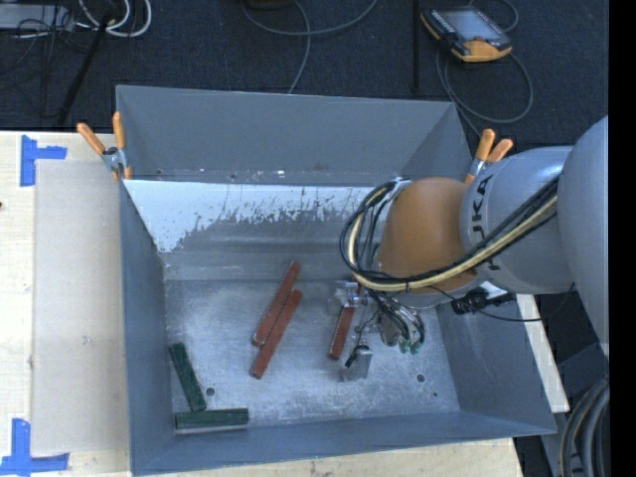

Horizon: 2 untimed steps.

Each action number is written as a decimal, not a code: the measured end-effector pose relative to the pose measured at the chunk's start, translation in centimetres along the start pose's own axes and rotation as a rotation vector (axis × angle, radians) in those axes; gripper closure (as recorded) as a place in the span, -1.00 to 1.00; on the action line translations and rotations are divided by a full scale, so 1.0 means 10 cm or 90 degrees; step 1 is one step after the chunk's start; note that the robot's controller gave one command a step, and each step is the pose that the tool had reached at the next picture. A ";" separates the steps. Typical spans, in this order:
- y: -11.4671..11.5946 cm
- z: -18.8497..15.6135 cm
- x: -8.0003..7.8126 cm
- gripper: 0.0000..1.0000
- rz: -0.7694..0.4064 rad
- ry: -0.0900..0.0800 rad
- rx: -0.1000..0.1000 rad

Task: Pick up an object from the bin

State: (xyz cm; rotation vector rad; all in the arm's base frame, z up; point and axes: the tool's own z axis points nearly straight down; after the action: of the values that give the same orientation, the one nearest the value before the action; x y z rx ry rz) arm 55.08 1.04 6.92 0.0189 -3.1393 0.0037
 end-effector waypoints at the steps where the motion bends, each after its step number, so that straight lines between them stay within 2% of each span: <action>1: -0.50 0.01 0.36 -1.00 -0.269 0.001 -0.001; 2: -0.44 -0.65 -0.57 -1.00 -0.300 -0.010 0.000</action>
Offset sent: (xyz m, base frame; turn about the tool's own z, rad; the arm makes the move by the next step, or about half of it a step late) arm -0.0348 -0.0490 0.0008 -0.4258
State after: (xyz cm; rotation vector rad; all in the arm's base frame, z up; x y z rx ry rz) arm 60.86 -3.30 13.43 0.7537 -3.0630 0.0030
